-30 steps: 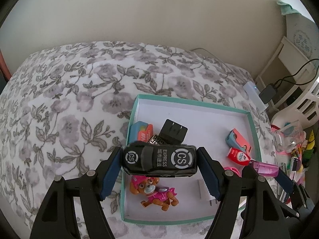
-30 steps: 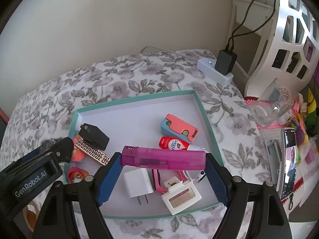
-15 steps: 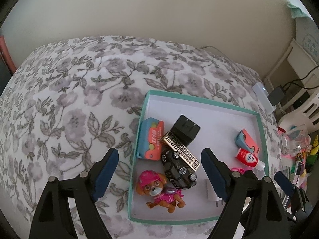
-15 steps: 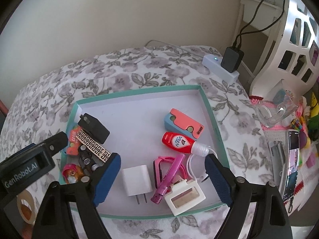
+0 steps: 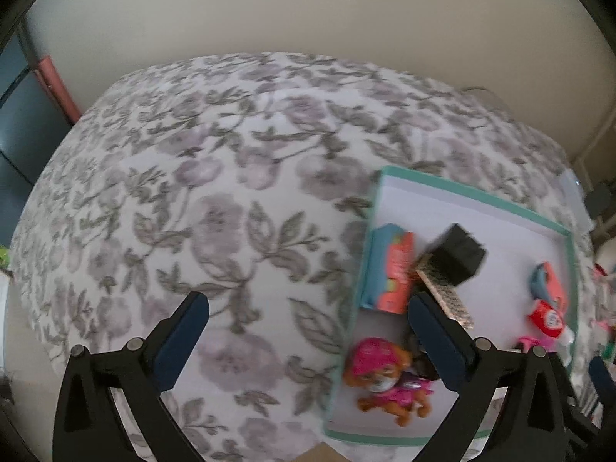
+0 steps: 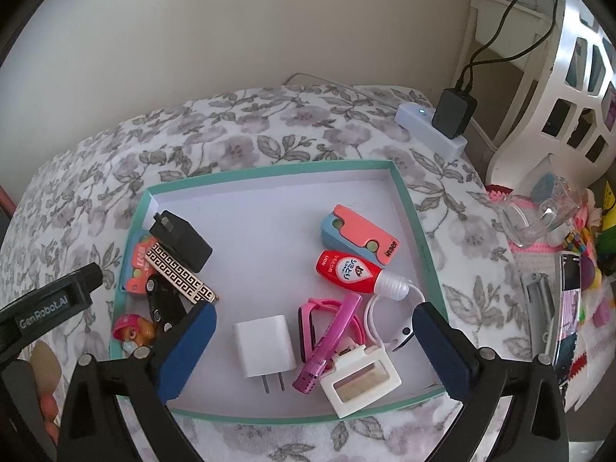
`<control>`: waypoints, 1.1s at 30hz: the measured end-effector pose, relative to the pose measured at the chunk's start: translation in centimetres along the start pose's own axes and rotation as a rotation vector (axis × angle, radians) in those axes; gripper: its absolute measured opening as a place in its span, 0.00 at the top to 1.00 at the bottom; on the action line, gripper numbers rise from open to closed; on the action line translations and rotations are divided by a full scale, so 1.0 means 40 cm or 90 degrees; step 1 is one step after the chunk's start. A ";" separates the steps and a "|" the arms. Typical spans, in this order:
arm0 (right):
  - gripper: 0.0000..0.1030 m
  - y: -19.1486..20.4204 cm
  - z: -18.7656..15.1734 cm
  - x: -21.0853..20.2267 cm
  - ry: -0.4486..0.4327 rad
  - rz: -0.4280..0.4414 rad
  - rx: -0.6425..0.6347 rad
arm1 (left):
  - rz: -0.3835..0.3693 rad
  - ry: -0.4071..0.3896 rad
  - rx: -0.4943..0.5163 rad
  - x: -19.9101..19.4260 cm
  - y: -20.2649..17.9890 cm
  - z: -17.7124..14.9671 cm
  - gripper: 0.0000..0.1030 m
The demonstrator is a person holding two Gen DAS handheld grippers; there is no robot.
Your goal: Organize rigid objects
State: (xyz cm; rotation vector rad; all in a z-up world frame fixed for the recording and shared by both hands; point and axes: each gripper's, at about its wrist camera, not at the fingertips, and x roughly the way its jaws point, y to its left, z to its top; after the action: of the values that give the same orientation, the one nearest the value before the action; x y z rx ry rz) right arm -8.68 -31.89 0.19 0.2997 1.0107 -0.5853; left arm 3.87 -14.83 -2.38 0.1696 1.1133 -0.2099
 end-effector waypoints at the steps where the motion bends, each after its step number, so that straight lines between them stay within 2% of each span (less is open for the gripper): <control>1: 0.00 0.001 -0.001 -0.001 -0.001 0.000 0.000 | 0.003 0.002 -0.005 0.003 0.009 0.000 0.00; 10: 0.00 0.022 -0.019 -0.018 -0.004 0.010 -0.007 | 0.007 0.005 -0.008 -0.019 0.057 -0.012 0.00; 15: 0.00 0.032 -0.034 -0.048 -0.013 0.025 0.002 | 0.008 -0.011 0.001 -0.052 0.083 -0.030 0.00; 26: 0.00 0.066 -0.087 -0.113 -0.028 0.033 -0.013 | 0.027 -0.052 0.042 -0.119 0.131 -0.103 0.00; 31: 0.00 0.080 -0.112 -0.134 -0.029 0.025 -0.022 | 0.046 -0.050 0.049 -0.129 0.160 -0.139 0.00; 33: 0.00 0.081 -0.120 -0.140 -0.030 0.025 -0.021 | 0.036 -0.050 0.042 -0.136 0.173 -0.145 0.00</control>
State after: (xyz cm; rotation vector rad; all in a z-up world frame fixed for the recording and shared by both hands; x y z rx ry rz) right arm -12.40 -25.12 2.46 0.2752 0.9664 -0.5369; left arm -1.76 -6.30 0.23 0.2489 1.0222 -0.2015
